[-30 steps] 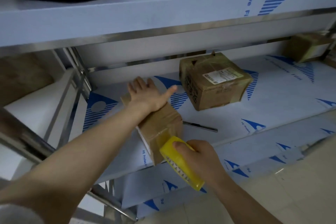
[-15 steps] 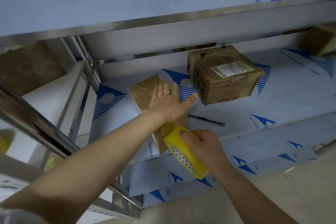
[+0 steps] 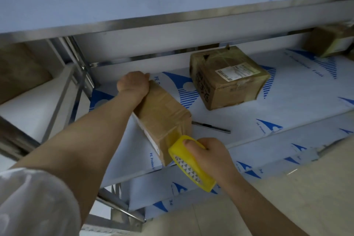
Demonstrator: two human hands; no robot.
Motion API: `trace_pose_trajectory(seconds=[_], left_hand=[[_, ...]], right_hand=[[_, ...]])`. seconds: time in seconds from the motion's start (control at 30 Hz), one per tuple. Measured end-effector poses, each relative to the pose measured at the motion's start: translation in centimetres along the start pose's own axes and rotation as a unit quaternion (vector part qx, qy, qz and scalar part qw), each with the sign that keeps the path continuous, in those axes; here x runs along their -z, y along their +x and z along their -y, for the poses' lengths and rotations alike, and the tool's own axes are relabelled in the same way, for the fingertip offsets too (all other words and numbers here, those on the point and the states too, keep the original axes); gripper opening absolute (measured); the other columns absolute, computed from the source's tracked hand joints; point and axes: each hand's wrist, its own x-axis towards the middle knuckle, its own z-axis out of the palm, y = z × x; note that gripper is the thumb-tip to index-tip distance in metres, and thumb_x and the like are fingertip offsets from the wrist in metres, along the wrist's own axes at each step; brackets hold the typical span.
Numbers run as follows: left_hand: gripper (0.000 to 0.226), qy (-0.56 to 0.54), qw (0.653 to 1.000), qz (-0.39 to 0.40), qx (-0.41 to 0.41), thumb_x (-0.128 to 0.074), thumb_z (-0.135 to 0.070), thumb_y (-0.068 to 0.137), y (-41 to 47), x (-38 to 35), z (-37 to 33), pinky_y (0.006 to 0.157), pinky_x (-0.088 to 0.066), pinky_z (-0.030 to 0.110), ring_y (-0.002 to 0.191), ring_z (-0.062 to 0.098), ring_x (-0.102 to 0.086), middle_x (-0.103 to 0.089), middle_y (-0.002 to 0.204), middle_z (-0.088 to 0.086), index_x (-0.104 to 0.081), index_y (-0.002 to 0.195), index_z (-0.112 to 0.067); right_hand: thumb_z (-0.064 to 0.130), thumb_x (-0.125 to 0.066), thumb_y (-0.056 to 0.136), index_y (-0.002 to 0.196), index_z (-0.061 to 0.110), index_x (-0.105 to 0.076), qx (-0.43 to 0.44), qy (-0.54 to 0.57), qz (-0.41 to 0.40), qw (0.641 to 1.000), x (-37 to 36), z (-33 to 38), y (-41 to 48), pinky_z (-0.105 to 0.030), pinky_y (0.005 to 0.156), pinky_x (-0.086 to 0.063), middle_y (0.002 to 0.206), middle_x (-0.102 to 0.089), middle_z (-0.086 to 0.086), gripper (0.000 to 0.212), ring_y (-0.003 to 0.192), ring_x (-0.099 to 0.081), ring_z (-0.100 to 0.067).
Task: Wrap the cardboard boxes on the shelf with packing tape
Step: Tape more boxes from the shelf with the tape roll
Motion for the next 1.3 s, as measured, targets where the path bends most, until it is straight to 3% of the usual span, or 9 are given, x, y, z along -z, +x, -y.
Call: trace_pose_trajectory(seconds=[0.13, 0.2, 0.3, 0.53, 0.67, 0.77, 0.9, 1.13, 1.3], left_hand=[[0.067, -0.038, 0.998, 0.039, 0.037, -0.017, -0.060, 0.098, -0.4, 0.6, -0.6, 0.068, -0.040, 0.034, 0.067, 0.021, -0.050, -0.064, 0.095, 0.011, -0.053, 0.073, -0.009], [0.090, -0.012, 0.998, 0.069, 0.008, -0.005, -0.076, 0.086, -1.7, 0.9, -1.5, 0.094, -0.038, 0.045, 0.097, 0.029, -0.056, -0.059, 0.120, 0.018, -0.060, 0.101, -0.007], [0.111, -0.007, 0.987, 0.107, -0.122, 0.001, -0.088, 0.072, -5.8, 0.1, -3.7, 0.116, 0.000, 0.049, 0.147, 0.031, -0.003, -0.004, 0.159, 0.015, -0.010, 0.153, -0.013], [0.080, 0.010, 0.972, 0.096, -0.213, -0.008, -0.069, 0.091, -9.1, -0.6, -4.8, 0.117, 0.011, 0.047, 0.147, 0.020, 0.004, -0.004, 0.160, 0.006, -0.012, 0.153, -0.018], [0.065, -0.112, 0.920, 0.259, -0.274, -0.038, -0.055, 0.088, -9.8, 2.5, -4.0, 0.116, 0.010, 0.042, 0.146, 0.012, 0.001, -0.016, 0.159, -0.003, -0.030, 0.148, -0.030], [0.103, 0.027, 0.873, 0.378, -0.307, -0.067, -0.042, 0.075, -8.8, 5.2, -1.8, 0.116, 0.004, 0.050, 0.144, 0.018, 0.022, 0.016, 0.159, -0.002, 0.001, 0.151, -0.038], [0.145, 0.234, 0.852, 0.291, -0.366, -0.088, -0.032, 0.058, -10.5, 3.6, -1.0, 0.114, -0.007, 0.060, 0.139, 0.022, 0.033, 0.039, 0.150, 0.001, 0.032, 0.141, -0.041], [0.134, 0.153, 0.862, 0.220, -0.430, -0.088, -0.024, 0.060, -9.7, 6.0, -1.4, 0.114, -0.021, 0.046, 0.144, 0.025, -0.002, -0.002, 0.156, 0.002, 0.012, 0.147, -0.042], [0.121, -0.178, 0.831, 0.348, -0.396, -0.089, -0.008, 0.055, -8.1, 10.3, 0.8, 0.108, -0.038, 0.033, 0.135, 0.010, -0.037, -0.035, 0.148, -0.011, -0.018, 0.147, -0.042]], right_hand=[[0.046, -0.059, 0.083, 0.037, 0.020, -0.034, -0.012, 0.005, -0.005, 1.000, 0.1, 0.1, 0.2, -0.027, 0.051, -0.029, 0.038, -0.027, 0.006, 0.058, 0.043, -0.032, -0.010], [0.045, -0.059, 0.082, 0.038, 0.019, -0.031, -0.017, 0.014, -0.006, 1.000, 0.1, 0.1, 0.2, -0.026, 0.051, -0.029, 0.039, -0.027, 0.006, 0.059, 0.041, -0.031, -0.009], [0.045, -0.060, 0.083, 0.044, 0.020, -0.027, -0.017, 0.016, -0.008, 1.000, 0.1, 0.2, 0.5, -0.026, 0.050, -0.029, 0.038, -0.026, 0.007, 0.057, 0.042, -0.031, -0.009], [0.041, -0.060, 0.086, 0.047, 0.023, -0.026, -0.019, 0.018, 0.005, 1.000, 0.3, 0.5, 0.7, -0.025, 0.049, -0.027, 0.038, -0.024, 0.008, 0.055, 0.041, -0.029, -0.010], [0.042, -0.060, 0.087, 0.047, 0.022, -0.027, -0.026, 0.026, 0.005, 0.999, 0.4, 0.4, 0.8, -0.026, 0.050, -0.027, 0.040, -0.026, 0.007, 0.055, 0.044, -0.031, -0.011], [0.043, -0.060, 0.086, 0.054, 0.017, -0.042, -0.033, 0.048, 0.020, 0.998, 0.5, 0.5, 0.5, -0.026, 0.054, -0.034, 0.052, -0.043, 0.000, 0.045, 0.053, -0.044, -0.015], [0.042, -0.061, 0.085, 0.076, 0.004, -0.064, -0.056, 0.073, 0.041, 0.995, 0.7, 1.3, 0.3, -0.031, 0.065, -0.047, 0.075, -0.063, -0.018, 0.040, 0.067, -0.056, -0.019], [0.047, -0.071, 0.076, 0.099, 0.014, -0.066, -0.077, 0.156, 0.086, 0.981, 5.5, 4.7, -0.6, -0.037, 0.078, -0.055, 0.091, -0.069, -0.008, 0.041, 0.083, -0.067, -0.024], [0.025, -0.080, 0.052, 0.087, 0.016, -0.074, 0.097, 0.246, 0.186, 0.946, 11.7, 9.8, -2.7, -0.035, 0.069, -0.058, 0.088, -0.074, -0.009, 0.037, 0.077, -0.071, -0.024]])
